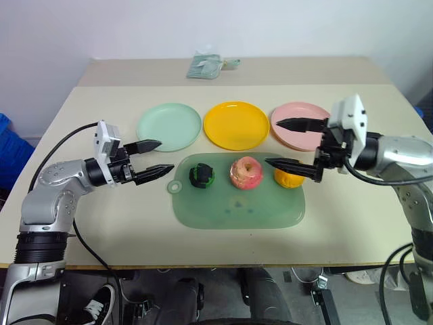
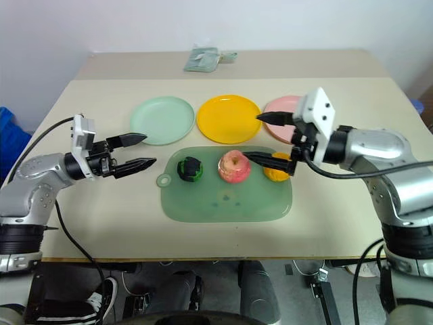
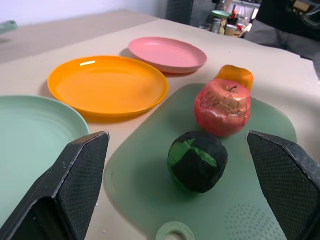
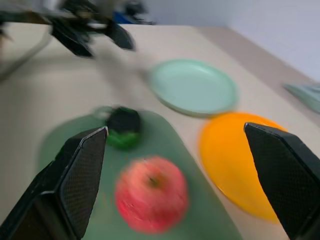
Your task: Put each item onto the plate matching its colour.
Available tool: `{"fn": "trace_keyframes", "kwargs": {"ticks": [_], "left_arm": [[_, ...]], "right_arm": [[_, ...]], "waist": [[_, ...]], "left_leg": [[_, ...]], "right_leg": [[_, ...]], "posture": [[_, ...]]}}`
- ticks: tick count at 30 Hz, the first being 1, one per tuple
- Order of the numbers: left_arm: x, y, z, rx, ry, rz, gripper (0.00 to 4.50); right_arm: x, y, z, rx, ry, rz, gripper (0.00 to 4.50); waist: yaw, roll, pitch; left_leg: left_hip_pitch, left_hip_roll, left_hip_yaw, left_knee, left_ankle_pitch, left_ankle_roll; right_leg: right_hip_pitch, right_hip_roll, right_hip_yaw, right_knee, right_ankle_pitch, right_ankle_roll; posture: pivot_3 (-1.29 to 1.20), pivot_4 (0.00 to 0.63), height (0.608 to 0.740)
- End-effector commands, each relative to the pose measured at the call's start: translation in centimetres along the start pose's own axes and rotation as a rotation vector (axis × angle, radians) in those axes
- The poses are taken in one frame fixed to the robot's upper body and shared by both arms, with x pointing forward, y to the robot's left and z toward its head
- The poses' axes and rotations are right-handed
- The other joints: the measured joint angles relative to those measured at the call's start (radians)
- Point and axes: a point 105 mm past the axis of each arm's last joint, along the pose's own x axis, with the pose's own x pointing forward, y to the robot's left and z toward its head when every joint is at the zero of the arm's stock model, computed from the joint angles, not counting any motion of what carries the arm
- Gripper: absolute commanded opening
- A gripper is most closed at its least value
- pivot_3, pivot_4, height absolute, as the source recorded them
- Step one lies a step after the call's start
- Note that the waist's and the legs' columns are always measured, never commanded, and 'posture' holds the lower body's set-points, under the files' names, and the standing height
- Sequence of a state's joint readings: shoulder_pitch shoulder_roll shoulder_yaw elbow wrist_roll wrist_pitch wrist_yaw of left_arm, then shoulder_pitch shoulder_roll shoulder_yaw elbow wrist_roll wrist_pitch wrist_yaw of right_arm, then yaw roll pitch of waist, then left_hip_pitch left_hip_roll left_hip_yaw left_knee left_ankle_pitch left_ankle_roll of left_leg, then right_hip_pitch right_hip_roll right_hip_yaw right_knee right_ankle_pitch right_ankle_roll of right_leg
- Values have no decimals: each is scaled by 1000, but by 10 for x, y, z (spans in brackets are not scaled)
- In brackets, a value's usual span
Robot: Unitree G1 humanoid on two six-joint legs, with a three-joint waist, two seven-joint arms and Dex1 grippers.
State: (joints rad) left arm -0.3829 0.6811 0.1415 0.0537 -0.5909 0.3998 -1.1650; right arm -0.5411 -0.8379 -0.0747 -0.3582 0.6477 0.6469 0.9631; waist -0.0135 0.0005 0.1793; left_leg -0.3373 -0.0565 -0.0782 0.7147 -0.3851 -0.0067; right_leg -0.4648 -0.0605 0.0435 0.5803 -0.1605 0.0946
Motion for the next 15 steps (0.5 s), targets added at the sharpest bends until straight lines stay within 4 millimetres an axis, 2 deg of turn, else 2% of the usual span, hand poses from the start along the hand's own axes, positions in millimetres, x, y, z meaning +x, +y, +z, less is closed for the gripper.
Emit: {"fn": "trace_keyframes", "kwargs": {"ticks": [1,5,9,11,15], "left_arm": [[16,-16,-5,27,-6,-84,4500],[41,-18,-14,72,1,-112,4500],[55,-15,-16,101,-11,-121,4500],[60,-14,-20,147,-6,-117,4500],[75,-14,-28,156,-4,-116,4500]], "right_arm": [[25,8,10,-32,28,22,4459],[37,12,6,-71,58,28,4459],[45,6,13,-113,16,-19,4459],[50,9,15,-111,-8,-18,4459],[53,6,11,-111,-10,-56,4459]], "waist": [[1,0,0],[24,-1,0],[25,-1,0],[23,-1,0],[22,-1,0]], "left_leg": [[0,0,0,0,0,-1],[-2,-2,-1,1,3,-5],[-2,-2,-1,1,3,-5],[-2,-2,-1,1,3,-5],[-2,-1,-1,1,3,-5]], "right_leg": [[0,0,0,0,0,0],[0,-2,-2,-1,0,0],[-1,-2,-1,-1,0,0],[0,-2,-1,-1,0,0],[-1,-1,-1,0,0,0]], "posture": [[0,150,740],[0,150,740],[0,150,740],[0,150,740],[0,150,740]]}}
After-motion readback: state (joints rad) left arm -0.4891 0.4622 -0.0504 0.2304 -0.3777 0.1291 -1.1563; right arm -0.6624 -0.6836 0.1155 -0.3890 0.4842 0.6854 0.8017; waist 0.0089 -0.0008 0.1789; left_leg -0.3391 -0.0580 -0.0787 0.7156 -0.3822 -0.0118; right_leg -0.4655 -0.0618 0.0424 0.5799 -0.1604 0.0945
